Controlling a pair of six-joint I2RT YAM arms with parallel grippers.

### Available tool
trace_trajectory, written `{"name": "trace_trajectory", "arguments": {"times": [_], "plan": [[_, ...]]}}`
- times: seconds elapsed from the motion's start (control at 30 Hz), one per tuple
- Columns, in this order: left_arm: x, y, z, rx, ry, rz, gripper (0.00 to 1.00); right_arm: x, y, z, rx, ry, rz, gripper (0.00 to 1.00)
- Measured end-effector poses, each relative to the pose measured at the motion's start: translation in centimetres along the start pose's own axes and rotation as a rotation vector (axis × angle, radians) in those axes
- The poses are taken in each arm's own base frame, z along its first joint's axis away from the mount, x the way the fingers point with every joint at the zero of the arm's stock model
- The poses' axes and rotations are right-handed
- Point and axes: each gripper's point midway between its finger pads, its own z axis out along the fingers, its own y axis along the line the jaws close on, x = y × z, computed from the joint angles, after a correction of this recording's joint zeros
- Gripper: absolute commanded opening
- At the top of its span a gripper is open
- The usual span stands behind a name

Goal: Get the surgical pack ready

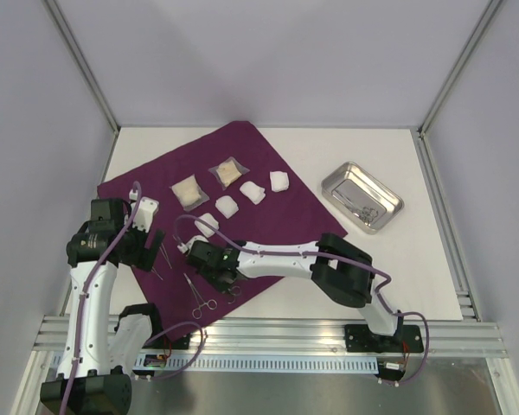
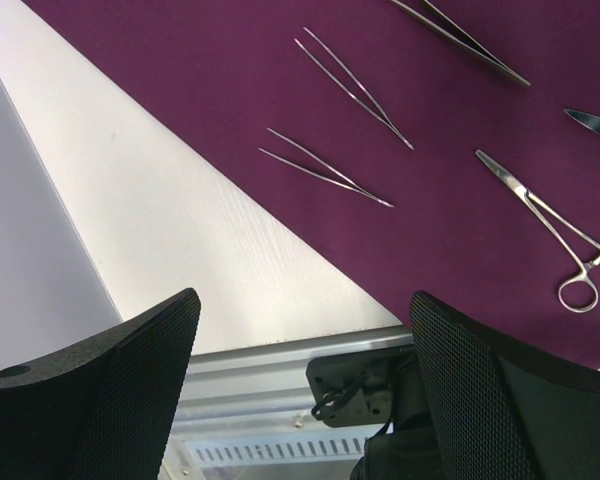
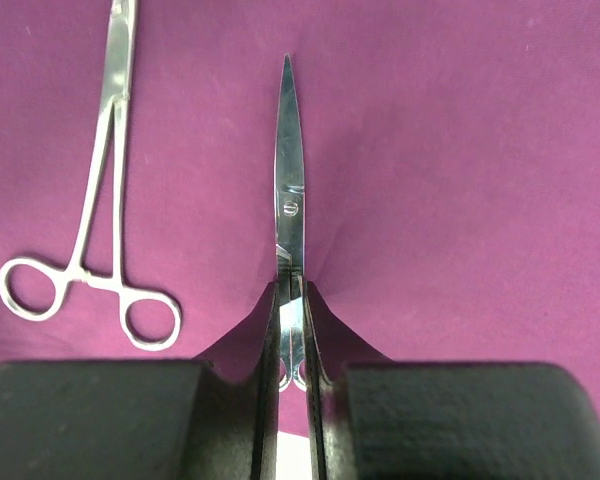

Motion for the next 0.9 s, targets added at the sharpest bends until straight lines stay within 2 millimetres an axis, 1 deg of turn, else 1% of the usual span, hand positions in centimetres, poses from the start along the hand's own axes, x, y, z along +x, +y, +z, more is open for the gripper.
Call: {"name": "trace_trajectory", "arguments": {"times": [0.1,0.33,0.43,0.63,0.77,0.9], "plan": [[0.0,0.0,0.0,0.0,-0.001,0.0,0.94,0.4,-0.1,-0.2,-0.002,0.007,-0.011,0.01],[0.0,0.0,0.0,0.0,-0.001,0.003,0.94,0.4,0.1,-0.3,-0.015,0.009,-0.021,0.0],[0.0,0.0,0.0,0.001,-0.001,0.003,0.94,0.4,0.1,-0.7,-0.021,0.005,-0.021,0.0],[0.0,0.0,0.0,0.001,-0.001,0.003,0.94,-0.2,0.0,-1.6,-0.033,-0.021,-0.016,0.0],[-0.1,-0.1,0.0,0.005,-0.003,0.003,0.94,-0.1,-0.5,-1.4,-0.033,-0.019,-0.01,0.0],[-0.1,-0.1,0.0,0.007,-0.004,0.003,0.94,-0.1,-1.5,-1.3,-0.024,-0.013,-0.003,0.01]]}}
